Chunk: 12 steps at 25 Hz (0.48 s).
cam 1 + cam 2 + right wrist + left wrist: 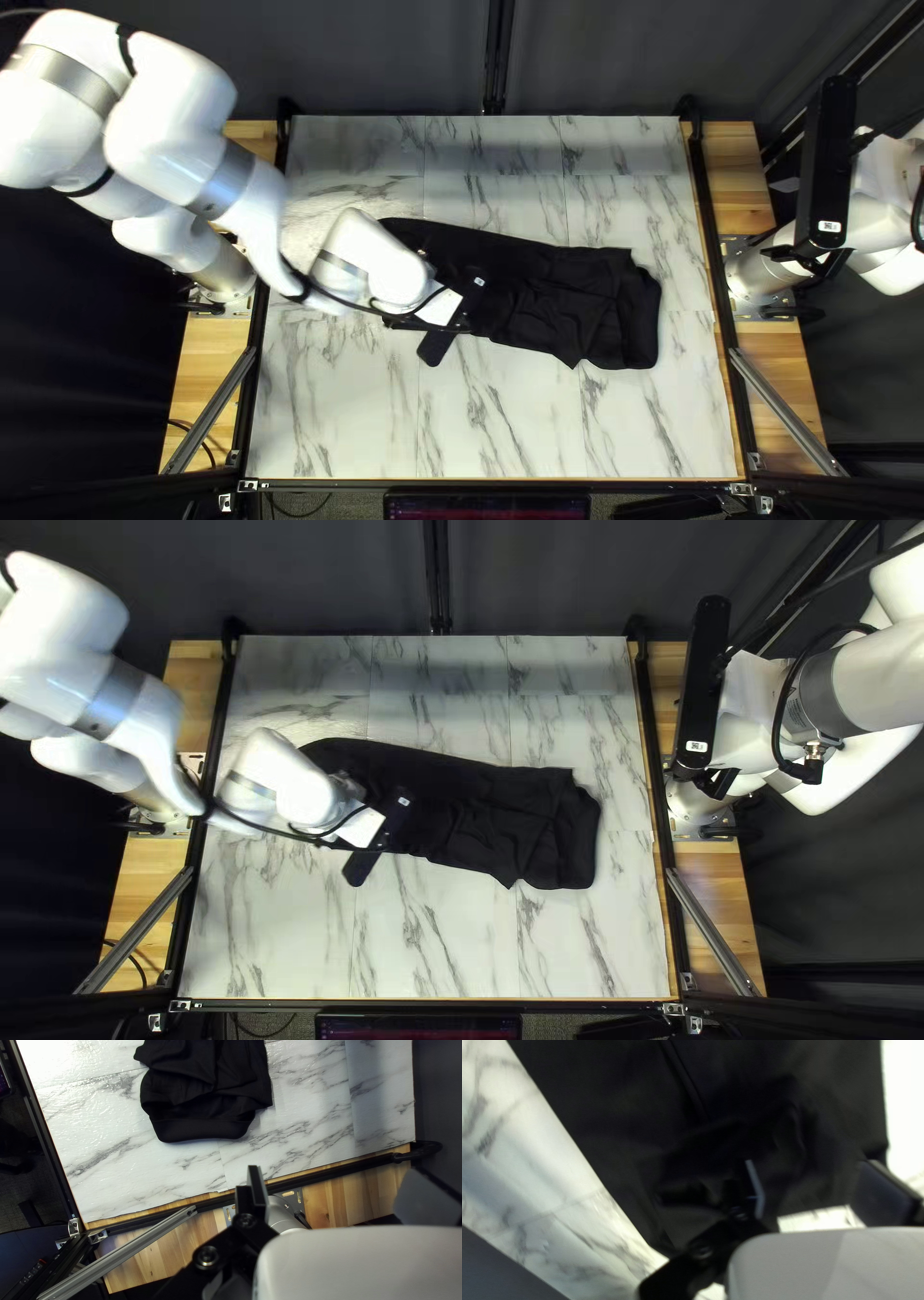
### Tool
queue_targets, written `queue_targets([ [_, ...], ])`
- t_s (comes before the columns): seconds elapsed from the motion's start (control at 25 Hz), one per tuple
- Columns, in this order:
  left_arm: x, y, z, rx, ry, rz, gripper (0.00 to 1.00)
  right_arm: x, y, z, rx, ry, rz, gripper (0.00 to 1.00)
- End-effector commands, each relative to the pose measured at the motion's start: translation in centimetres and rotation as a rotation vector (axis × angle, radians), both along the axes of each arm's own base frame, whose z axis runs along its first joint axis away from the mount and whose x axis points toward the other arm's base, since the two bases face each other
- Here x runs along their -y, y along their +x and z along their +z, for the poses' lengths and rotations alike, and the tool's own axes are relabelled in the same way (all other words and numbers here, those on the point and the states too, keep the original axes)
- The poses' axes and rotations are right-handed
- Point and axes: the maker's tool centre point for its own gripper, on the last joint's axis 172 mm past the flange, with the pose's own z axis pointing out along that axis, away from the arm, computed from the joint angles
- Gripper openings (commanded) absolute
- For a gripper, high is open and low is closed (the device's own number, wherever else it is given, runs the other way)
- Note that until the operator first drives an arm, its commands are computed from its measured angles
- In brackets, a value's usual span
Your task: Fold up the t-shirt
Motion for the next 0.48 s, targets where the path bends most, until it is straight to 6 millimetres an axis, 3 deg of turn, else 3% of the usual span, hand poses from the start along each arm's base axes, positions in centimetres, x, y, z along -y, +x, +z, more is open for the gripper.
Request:
queue_targets([
  [0.04,-1.9,-4.1,-1.2,0.019,0.021,0.092,1.00,0.0,0.0,0.0,0.000,0.000,0.000,1.00],
  [0.16,-3.7,-6.0,-2.3,0.019,0.030,0.148,1.00,0.0,0.0,0.0,0.000,0.000,0.000,1.00],
  [0.48,-6.9,-7.4,-3.8,0.027,0.082,0.238,1.00,0.0,0.0,0.0,0.000,0.000,0.000,1.00],
])
